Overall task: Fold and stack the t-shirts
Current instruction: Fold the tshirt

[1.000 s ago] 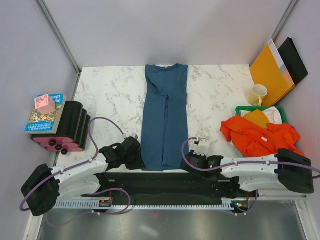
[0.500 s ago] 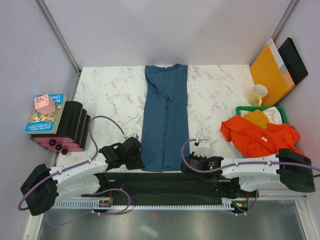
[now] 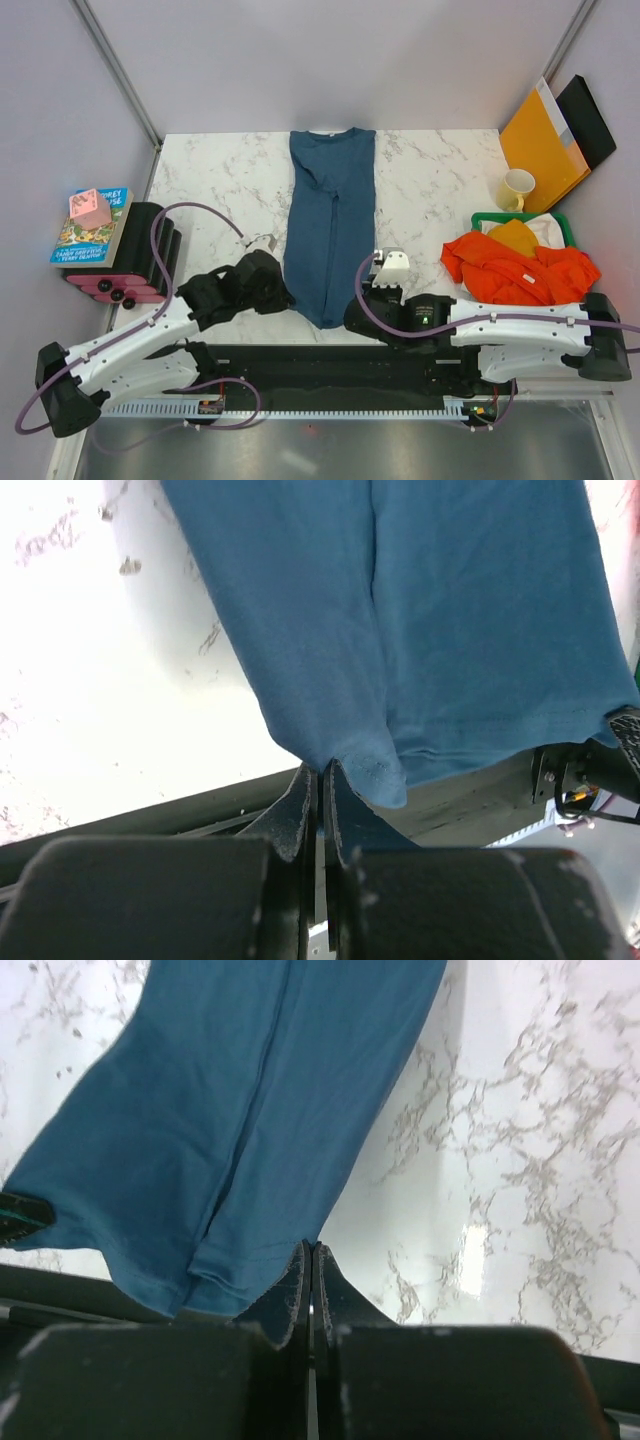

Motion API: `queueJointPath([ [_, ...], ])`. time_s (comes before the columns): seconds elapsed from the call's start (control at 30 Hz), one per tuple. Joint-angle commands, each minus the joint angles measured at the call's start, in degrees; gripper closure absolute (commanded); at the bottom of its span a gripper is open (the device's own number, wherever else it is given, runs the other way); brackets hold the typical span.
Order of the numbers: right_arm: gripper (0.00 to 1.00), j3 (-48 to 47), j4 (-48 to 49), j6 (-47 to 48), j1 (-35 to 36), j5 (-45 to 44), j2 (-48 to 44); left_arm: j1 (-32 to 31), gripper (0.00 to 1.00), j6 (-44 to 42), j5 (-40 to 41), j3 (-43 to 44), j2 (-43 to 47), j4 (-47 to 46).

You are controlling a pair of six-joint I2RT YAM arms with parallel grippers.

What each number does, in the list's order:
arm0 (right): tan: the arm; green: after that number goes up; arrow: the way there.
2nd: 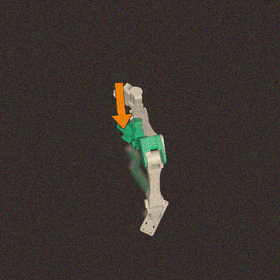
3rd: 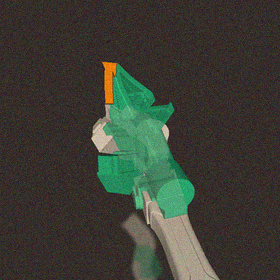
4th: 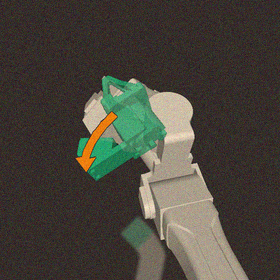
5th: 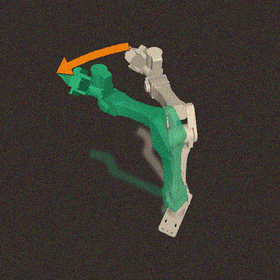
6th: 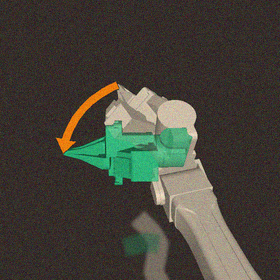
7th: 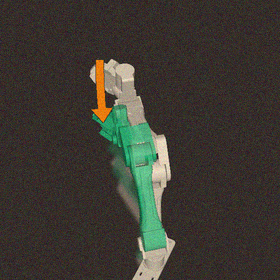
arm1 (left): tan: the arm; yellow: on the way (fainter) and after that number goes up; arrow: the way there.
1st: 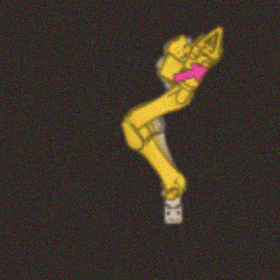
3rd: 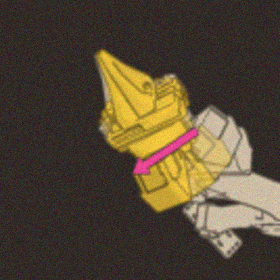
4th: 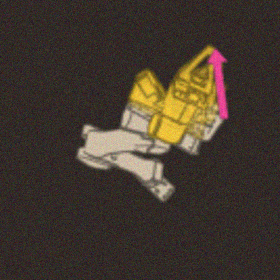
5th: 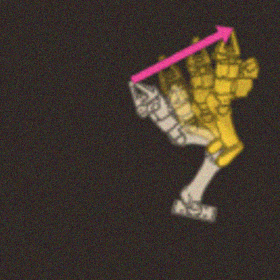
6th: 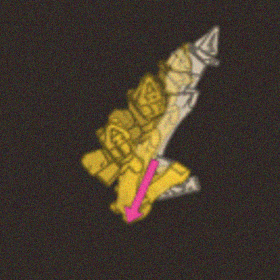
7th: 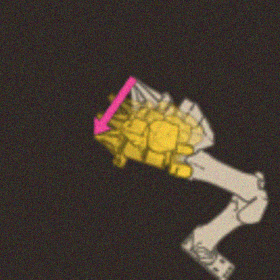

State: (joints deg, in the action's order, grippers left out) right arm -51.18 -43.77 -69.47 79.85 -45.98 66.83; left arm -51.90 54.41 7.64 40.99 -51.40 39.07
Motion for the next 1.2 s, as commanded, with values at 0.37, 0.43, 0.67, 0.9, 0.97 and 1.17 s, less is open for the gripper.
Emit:
queueJointPath([
  [0.37,1.0,-6.04,13.16,24.45,-22.8,1.67,6.64,3.2,0.98,-12.13,9.77,16.31,-19.17,-3.02],
  [0.43,1.0,-6.48,15.54,26.75,-27.27,3.6,9.97,6.8,0.98,-14.06,8.02,17.8,-21.19,-4.61],
  [0.67,1.0,-12.18,23.28,32.99,-36.78,9.76,21.05,18.14,0.98,-20.21,4.32,24.83,-31.73,-8.48],
  [0.9,1.0,-19.57,25.49,35.46,-42.14,12.66,31.24,23.77,0.98,-22.6,1.77,34.32,-42.36,-8.92],
  [0.97,1.0,-22.2,26.01,36.25,-42.76,13.1,33.1,24.04,0.98,-22.77,1.15,37.31,-44.83,-8.92],
  [1.17,1.0,-28.09,26.37,37.74,-45.31,14.86,39.43,24.65,0.98,-22.86,0.45,44.25,-53.01,-9.01],
])
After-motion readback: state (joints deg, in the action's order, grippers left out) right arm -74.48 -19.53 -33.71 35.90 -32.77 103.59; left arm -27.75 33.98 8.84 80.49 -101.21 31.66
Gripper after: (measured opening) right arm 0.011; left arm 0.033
